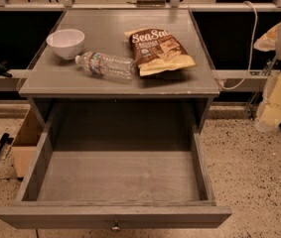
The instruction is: Place water bottle into top drawer
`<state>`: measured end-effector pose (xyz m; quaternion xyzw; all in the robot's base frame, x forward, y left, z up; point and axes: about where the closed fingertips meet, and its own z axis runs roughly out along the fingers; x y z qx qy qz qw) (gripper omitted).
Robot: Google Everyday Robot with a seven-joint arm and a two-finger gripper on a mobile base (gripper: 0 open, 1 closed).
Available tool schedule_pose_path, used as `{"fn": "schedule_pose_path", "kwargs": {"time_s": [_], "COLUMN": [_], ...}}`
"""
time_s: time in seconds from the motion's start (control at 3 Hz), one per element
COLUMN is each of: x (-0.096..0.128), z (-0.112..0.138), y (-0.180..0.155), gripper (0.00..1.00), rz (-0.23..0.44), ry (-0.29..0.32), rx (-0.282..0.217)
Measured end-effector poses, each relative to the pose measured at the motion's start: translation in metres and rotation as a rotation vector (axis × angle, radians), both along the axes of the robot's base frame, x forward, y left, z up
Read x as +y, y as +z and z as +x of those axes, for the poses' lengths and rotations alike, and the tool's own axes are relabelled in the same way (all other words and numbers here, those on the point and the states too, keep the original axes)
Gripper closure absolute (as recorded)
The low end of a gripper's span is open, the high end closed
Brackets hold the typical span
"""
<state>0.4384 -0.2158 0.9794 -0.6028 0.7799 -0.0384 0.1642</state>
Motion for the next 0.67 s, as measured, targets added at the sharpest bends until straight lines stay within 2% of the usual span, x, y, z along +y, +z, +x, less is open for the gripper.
{"fn": "schedule_pose_path", "kwargs": {"time_s": [0.33, 0.67], "x": [0.000, 0.027], "z": [0.000, 0.009], "y": [0.000, -0.003], "gripper": [0.00, 0.00], "rz": [0.000, -0.020], "ry": [0.000, 0.060], "rx": [0.000, -0.005]}}
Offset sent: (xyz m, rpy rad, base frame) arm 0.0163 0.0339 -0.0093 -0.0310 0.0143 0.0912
